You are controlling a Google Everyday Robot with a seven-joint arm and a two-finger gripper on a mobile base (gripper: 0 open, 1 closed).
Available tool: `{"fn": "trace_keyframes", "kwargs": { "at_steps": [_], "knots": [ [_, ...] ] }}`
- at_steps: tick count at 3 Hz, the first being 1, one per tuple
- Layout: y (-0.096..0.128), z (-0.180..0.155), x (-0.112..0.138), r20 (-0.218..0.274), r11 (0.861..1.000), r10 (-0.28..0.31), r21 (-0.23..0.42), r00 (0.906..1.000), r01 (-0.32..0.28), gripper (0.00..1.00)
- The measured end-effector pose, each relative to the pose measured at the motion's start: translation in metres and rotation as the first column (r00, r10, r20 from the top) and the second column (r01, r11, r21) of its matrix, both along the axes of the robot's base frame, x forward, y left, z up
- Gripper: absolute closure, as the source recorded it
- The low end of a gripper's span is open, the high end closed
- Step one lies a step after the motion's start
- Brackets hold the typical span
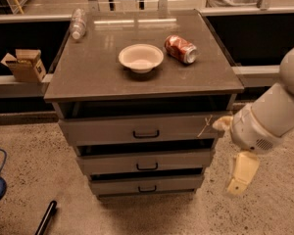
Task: Open middle drawer
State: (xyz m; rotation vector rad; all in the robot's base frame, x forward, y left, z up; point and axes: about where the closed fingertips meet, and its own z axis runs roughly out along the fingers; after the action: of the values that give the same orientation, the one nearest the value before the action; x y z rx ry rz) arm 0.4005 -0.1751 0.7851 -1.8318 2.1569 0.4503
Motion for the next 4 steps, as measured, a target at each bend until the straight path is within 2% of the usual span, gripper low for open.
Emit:
{"fn": "trace_keyframes", "kwargs": {
  "at_steps": [1,2,3,4],
  "knots": [
    [0.007,-0.011,-0.002,-0.019,1.000,0.014,0.014,0.9997,-0.013,0.00],
    [0.020,-0.028,0.005,-0.038,0.998,0.032,0.060,0.9988,-0.030,0.00],
    [0.072,-0.091,0.000,-0.038,0.955,0.072,0.292,0.9967,-0.058,0.00],
    [0.106,-0.125,0.022,0.037,0.904,0.037,0.425,0.9987,-0.049,0.00]
  ]
}}
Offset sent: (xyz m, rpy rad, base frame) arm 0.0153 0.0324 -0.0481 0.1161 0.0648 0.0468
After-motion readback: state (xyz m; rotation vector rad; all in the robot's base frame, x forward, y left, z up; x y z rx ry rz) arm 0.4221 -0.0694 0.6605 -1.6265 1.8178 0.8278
